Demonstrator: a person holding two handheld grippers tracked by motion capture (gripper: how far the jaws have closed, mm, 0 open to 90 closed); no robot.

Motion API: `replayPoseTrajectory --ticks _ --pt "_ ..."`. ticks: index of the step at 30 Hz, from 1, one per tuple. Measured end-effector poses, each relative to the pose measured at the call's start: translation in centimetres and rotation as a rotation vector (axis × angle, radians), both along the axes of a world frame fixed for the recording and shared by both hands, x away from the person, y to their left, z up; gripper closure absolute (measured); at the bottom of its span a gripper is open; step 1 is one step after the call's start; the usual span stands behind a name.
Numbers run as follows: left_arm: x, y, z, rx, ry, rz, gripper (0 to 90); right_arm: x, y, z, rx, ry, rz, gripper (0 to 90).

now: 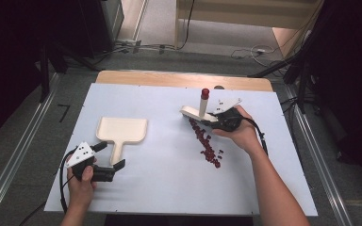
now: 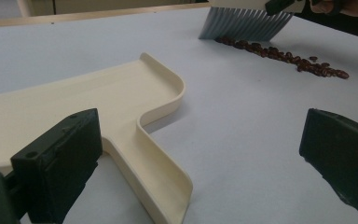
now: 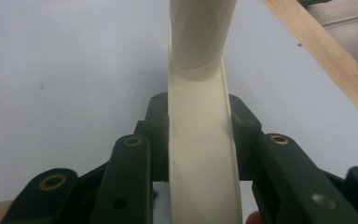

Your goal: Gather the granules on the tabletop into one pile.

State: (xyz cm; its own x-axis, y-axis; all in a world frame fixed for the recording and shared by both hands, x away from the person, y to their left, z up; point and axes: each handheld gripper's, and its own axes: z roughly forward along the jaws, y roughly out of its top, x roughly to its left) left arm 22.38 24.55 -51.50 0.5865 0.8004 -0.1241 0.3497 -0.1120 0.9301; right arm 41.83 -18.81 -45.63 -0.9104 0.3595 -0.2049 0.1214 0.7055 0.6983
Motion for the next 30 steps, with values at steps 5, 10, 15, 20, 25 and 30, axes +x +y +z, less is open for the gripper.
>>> replayPoseTrajectory --ticks 5,10,15,20,25,30 --pt "0.0 0.0 0.0 0.004 0.001 -0.001 0.0 -1.5 -1.0 -0.2 0.009 0.007 0.036 65.4" --pt "0.0 0.0 0.0 0.007 0.000 0.000 0.0 -2.8 -1.9 -0.4 0.021 0.005 0.053 65.4" --pt "0.0 0.0 0.0 0.007 0.000 -0.001 0.0 -3.9 -2.6 -0.4 0.022 0.003 0.081 65.5" --pt "0.0 0.0 0.0 0.008 0.000 0.000 0.0 -4.9 -2.9 -0.2 0.011 0.007 0.095 65.5" --pt "0.0 -0.1 0.0 0.007 -0.001 -0.001 0.0 -5.6 -3.0 0.0 0.004 -0.001 0.077 65.4" --pt "0.0 -0.1 0.0 0.007 0.000 0.000 0.0 -6.1 -2.4 1.3 0.050 0.001 -0.003 65.4"
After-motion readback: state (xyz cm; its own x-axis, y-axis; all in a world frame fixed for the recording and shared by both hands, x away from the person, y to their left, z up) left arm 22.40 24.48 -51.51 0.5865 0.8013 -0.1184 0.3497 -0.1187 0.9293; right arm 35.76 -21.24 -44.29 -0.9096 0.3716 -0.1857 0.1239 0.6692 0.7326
